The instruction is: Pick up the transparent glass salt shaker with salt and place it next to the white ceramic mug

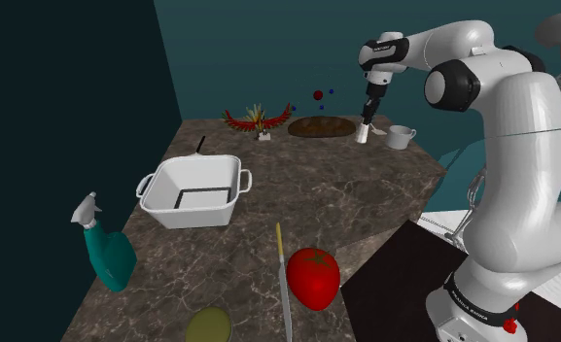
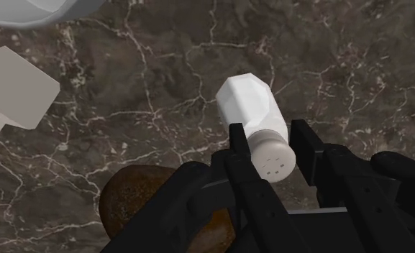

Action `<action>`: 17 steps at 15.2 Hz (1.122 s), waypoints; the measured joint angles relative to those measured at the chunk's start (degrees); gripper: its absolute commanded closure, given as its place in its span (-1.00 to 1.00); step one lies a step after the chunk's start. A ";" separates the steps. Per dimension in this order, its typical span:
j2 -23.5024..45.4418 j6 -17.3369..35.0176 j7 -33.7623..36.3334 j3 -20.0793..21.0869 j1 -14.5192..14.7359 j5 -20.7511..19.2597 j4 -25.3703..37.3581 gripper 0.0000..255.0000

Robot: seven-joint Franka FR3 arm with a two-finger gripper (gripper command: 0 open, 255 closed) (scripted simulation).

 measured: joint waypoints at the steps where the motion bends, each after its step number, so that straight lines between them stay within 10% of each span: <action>1: 0.01 0.70 -0.04 0.02 0.07 0.02 -0.69 1.00; 13: 0.96 4.95 -0.54 0.18 0.22 0.35 -3.97 1.00; 14: 0.96 4.95 -0.54 0.18 0.22 0.36 -3.97 -1.00; 17: 0.97 4.96 -0.54 0.18 0.21 0.35 -4.00 -1.00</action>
